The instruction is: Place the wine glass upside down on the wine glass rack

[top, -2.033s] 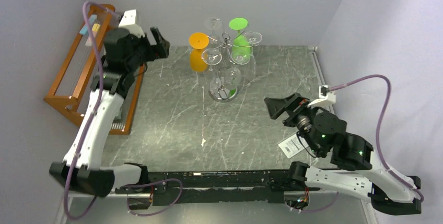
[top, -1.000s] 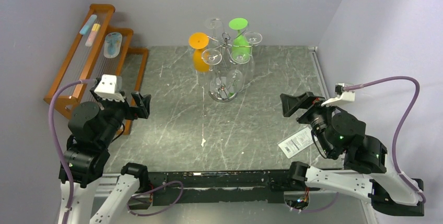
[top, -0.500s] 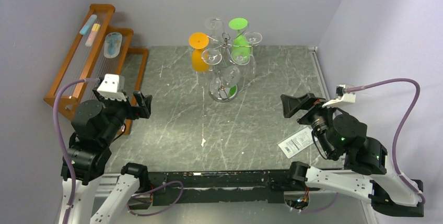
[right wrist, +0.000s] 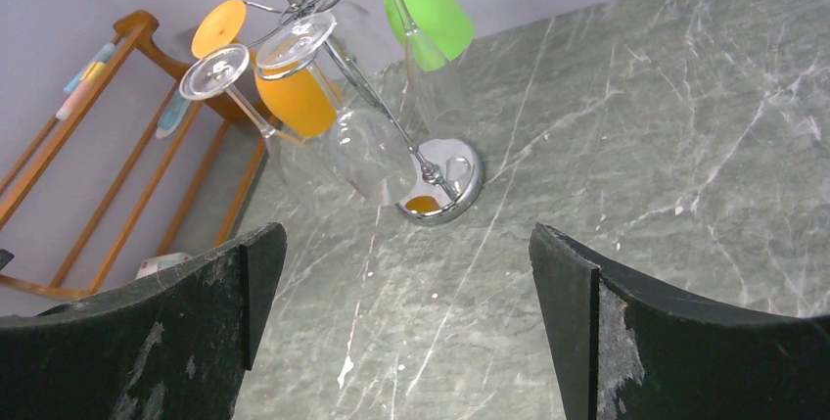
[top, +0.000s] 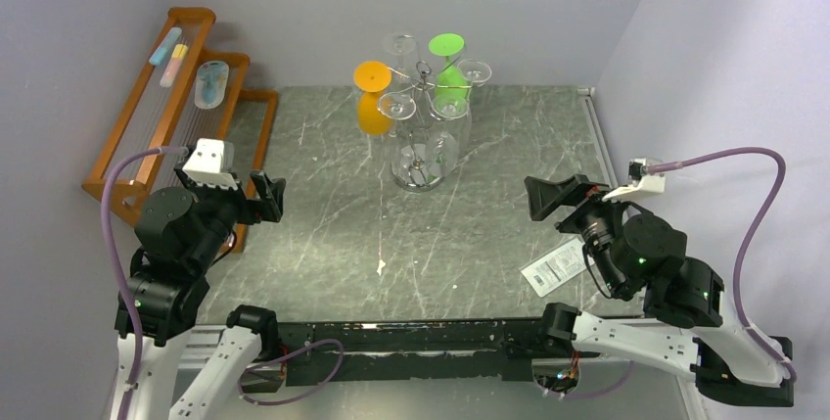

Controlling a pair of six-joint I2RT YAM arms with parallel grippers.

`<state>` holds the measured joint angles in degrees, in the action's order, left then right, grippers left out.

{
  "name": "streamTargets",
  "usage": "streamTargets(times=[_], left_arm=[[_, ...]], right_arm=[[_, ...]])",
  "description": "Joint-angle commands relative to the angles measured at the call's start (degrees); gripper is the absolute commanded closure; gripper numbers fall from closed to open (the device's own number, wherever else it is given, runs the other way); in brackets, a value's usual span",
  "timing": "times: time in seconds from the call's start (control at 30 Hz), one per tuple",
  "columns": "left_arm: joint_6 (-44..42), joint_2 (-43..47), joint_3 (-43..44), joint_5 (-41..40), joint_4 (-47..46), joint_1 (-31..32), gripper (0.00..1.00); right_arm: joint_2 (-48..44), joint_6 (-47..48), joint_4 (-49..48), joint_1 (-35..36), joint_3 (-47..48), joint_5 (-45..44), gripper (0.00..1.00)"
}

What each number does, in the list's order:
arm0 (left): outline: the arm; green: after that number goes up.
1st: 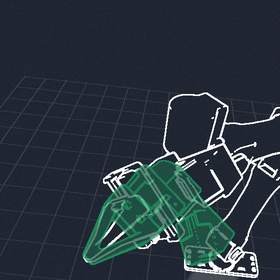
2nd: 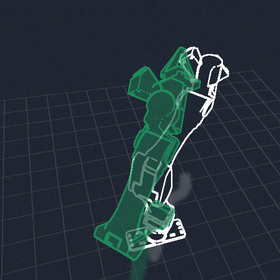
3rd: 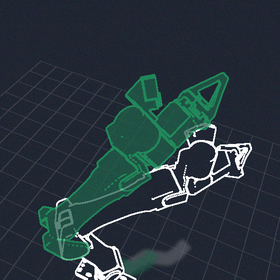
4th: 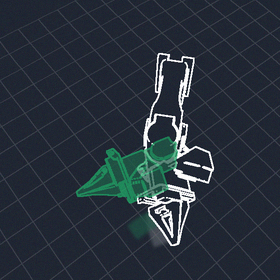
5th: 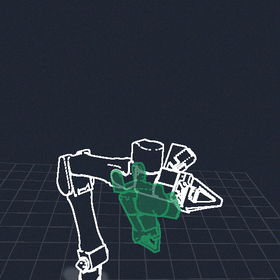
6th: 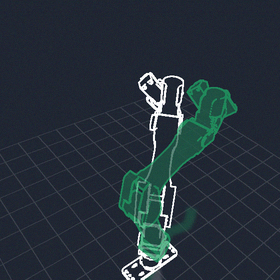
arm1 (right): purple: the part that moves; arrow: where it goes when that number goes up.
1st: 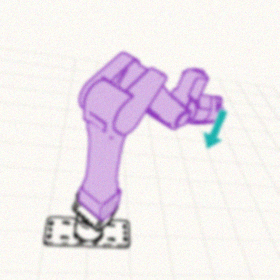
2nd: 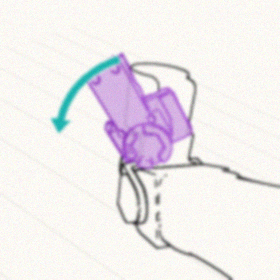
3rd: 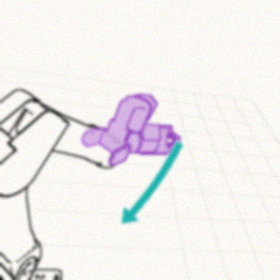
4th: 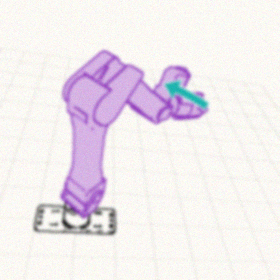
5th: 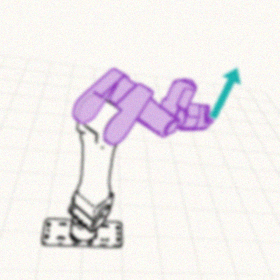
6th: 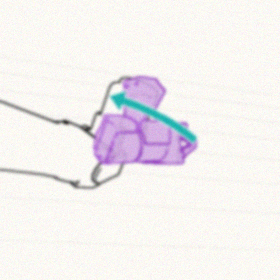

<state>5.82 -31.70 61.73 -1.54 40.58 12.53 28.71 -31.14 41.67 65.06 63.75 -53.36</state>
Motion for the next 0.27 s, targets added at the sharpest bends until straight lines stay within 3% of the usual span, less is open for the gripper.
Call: streamTargets(times=[0.0, 0.23], left_arm=[[0.24, -0.27, -0.31, -0.74, 0.20, 0.12, 0.04], [0.29, -0.27, -0.56, -0.71, 0.12, 0.11, 0.04]], right_arm=[[-0.49, 0.51, -0.79, 0.07, -1.03, -0.46, 0.00], [-0.41, 1.08, -1.15, 0.11, -1.08, -0.07, 0.00]])
